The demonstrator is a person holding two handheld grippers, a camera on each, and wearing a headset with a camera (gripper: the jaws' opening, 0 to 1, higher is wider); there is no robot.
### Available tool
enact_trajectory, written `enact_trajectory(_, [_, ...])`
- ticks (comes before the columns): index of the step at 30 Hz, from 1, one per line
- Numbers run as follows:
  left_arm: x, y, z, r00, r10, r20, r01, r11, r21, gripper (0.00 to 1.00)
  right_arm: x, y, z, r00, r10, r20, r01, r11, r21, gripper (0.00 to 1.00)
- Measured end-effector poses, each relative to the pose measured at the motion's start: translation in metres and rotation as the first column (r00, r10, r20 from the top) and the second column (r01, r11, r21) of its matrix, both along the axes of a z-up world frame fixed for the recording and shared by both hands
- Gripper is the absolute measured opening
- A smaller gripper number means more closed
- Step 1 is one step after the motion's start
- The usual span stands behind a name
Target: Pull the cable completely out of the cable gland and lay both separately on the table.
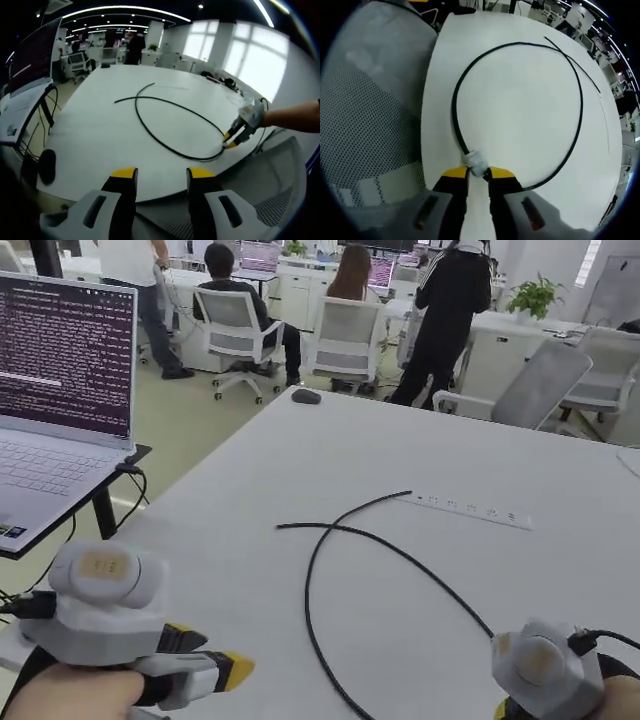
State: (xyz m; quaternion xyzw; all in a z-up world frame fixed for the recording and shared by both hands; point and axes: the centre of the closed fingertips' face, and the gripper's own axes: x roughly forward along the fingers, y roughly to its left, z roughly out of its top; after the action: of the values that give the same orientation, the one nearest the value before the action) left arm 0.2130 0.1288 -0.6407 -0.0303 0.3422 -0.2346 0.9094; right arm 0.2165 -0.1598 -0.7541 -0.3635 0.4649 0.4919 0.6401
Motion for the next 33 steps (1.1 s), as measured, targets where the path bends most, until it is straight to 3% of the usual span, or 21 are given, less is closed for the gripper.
enact_trajectory(2, [0.0, 0.0, 0.001, 1.0, -0.004, 0.01, 0.004, 1.0, 0.014, 0.41, 0.0, 0.009, 0.013, 0.999, -0.05, -0.015, 0.051, 0.997, 0.064, 0.13])
enact_trajectory(6, [-0.002, -0.002, 0.001, 1.0, -0.015, 0.005, 0.015, 1.0, 0.015, 0.41, -0.005, 0.028, 0.039, 0.99, -0.131, -0.057, 0.14, 0.973, 0.182, 0.13])
enact_trajectory(11, [-0.001, -0.001, 0.003, 1.0, -0.01, 0.019, 0.009, 1.0, 0.018, 0.45, -0.018, 0.045, 0.062, 0.99, -0.136, -0.044, 0.142, 0.962, 0.232, 0.13])
enact_trajectory(13, [-0.002, -0.001, 0.002, 1.0, -0.014, 0.012, 0.014, 1.0, 0.022, 0.42, -0.022, 0.056, 0.07, 0.986, -0.157, -0.054, 0.166, 0.947, 0.276, 0.13])
enact_trajectory(15, [0.001, -0.002, 0.009, 0.998, -0.022, 0.062, 0.02, 0.999, 0.029, 0.39, -0.027, 0.062, 0.078, 0.986, -0.159, -0.041, 0.165, 0.943, 0.29, 0.13])
enact_trajectory(18, [-0.002, -0.006, 0.006, 0.997, -0.058, 0.048, 0.056, 0.997, 0.045, 0.42, -0.032, 0.073, 0.091, 0.984, -0.175, -0.041, 0.178, 0.925, 0.336, 0.13])
enact_trajectory(21, [-0.002, -0.008, 0.005, 0.996, -0.077, 0.042, 0.075, 0.996, 0.054, 0.43, -0.033, 0.081, 0.103, 0.984, -0.179, -0.023, 0.175, 0.916, 0.36, 0.13])
enact_trajectory(24, [-0.005, -0.01, 0.006, 0.989, -0.143, 0.034, 0.138, 0.984, 0.116, 0.45, -0.036, 0.088, 0.114, 0.981, -0.191, -0.019, 0.183, 0.901, 0.394, 0.13])
enact_trajectory(25, [-0.006, -0.013, 0.007, 0.981, -0.19, 0.034, 0.183, 0.97, 0.158, 0.44, -0.039, 0.091, 0.118, 0.981, -0.195, -0.019, 0.185, 0.893, 0.409, 0.13])
enact_trajectory(27, [-0.011, -0.02, 0.011, 0.964, -0.266, 0.016, 0.258, 0.946, 0.196, 0.42, -0.043, 0.096, 0.126, 0.98, -0.197, -0.008, 0.18, 0.878, 0.443, 0.13])
enact_trajectory(28, [-0.012, -0.027, 0.017, 0.951, -0.307, 0.029, 0.295, 0.934, 0.201, 0.39, -0.045, 0.096, 0.129, 0.979, -0.203, -0.009, 0.185, 0.874, 0.449, 0.13])
enact_trajectory(31, [-0.014, -0.049, 0.038, 0.907, -0.414, 0.078, 0.386, 0.89, 0.243, 0.34, -0.048, 0.098, 0.14, 0.973, -0.23, -0.003, 0.202, 0.849, 0.488, 0.13])
enact_trajectory(32, [-0.016, -0.061, 0.046, 0.879, -0.468, 0.092, 0.431, 0.862, 0.265, 0.36, -0.05, 0.099, 0.145, 0.97, -0.241, -0.004, 0.211, 0.838, 0.504, 0.13])
enact_trajectory(33, [-0.017, -0.068, 0.05, 0.862, -0.496, 0.103, 0.453, 0.847, 0.278, 0.38, -0.051, 0.099, 0.147, 0.969, -0.248, -0.006, 0.216, 0.832, 0.511, 0.13])
